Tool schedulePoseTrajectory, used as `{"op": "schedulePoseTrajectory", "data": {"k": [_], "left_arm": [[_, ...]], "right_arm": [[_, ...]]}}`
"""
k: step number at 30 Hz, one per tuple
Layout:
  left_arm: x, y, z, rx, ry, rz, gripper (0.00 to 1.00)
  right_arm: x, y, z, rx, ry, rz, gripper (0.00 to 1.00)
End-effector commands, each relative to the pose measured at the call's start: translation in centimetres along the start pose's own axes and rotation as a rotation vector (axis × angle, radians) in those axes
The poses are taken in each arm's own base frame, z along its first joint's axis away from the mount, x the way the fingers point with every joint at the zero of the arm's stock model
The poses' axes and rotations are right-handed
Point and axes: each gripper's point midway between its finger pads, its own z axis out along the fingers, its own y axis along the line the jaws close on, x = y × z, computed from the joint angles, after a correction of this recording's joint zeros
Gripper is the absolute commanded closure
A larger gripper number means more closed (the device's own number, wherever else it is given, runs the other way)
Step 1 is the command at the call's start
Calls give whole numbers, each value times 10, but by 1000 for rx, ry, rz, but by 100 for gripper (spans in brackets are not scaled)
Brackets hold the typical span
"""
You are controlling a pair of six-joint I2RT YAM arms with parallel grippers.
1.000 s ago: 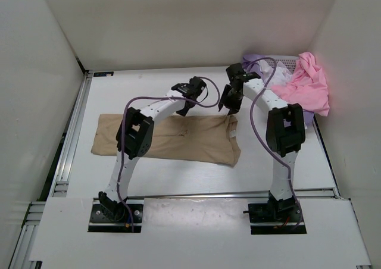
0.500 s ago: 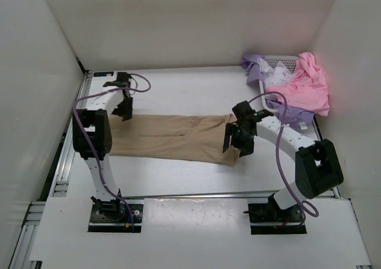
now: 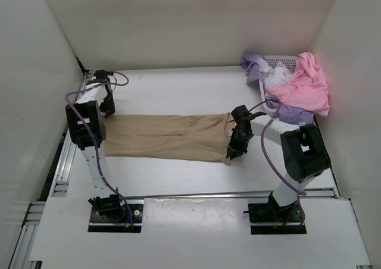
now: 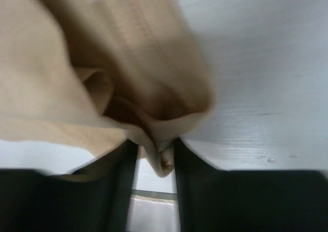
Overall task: Fold and stack the t-shirts
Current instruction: Rotate the tshirt 90 degrees
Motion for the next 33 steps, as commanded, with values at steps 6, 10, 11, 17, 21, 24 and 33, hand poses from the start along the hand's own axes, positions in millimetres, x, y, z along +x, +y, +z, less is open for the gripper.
{"op": "schedulePoseTrajectory", "data": {"k": [6,10,11,17,21,24,33], "left_arm": [[44,34,4,40,89,-63,2],[61,43,-33,158,75,-108,1],[74,41,-37,176,90,-102,1],[134,36,-66,242,188,-66,1],[153,31,-63,244,223,-52,1],[150,26,-62,267,224,-54,1],[136,17,-55,294,223,-47,1]], "right_arm": [[-84,1,19,58,-58,68,99],[-198,83,-23,-19,-222,4,100],[-221,84,-5,-9,-216,25,100],[-330,159,-37,-451,-404,295,56],[-320,156,-36,-449,-376,278,40],[-296,150,-43,-424,-356,245,40],[-208,196,9,-367,-177,303,44]]}}
